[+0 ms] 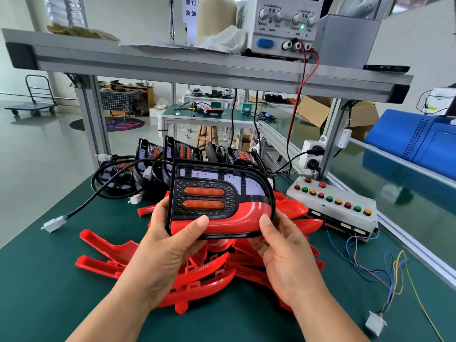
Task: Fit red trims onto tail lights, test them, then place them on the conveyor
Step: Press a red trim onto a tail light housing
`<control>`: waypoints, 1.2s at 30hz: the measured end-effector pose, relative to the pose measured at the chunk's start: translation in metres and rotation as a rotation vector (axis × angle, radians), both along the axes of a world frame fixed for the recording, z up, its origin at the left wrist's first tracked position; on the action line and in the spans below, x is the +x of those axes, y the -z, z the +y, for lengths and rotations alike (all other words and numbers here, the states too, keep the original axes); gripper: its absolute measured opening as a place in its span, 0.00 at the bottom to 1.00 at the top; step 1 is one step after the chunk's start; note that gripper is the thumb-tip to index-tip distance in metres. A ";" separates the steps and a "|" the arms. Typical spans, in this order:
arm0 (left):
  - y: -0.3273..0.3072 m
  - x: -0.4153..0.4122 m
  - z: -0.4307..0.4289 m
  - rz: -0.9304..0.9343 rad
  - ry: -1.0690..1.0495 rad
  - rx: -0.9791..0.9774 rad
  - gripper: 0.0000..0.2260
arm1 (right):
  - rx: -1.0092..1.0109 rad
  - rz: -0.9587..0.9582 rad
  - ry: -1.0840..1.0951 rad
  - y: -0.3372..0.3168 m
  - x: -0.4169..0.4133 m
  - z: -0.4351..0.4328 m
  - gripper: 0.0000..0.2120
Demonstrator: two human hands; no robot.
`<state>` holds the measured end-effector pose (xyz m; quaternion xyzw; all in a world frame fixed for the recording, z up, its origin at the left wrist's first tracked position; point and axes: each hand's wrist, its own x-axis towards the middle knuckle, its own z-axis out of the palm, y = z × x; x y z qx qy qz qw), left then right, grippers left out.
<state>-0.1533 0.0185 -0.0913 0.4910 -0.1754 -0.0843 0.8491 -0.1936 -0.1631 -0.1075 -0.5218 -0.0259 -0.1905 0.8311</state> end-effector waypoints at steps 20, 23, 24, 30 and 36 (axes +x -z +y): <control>0.001 0.003 0.004 0.039 0.002 0.011 0.31 | -0.110 0.059 -0.017 0.000 0.001 0.000 0.23; 0.001 0.001 0.004 0.045 0.014 0.012 0.34 | -0.156 0.068 0.009 0.000 0.000 0.001 0.25; 0.001 0.001 0.004 0.045 0.005 0.012 0.33 | -0.169 0.080 0.022 0.000 0.000 0.001 0.26; 0.002 0.002 0.004 0.045 -0.011 0.010 0.28 | -0.165 0.114 -0.003 0.002 -0.001 -0.001 0.23; 0.005 0.002 0.004 0.059 -0.003 0.016 0.28 | -0.024 0.143 -0.072 -0.002 -0.002 -0.002 0.21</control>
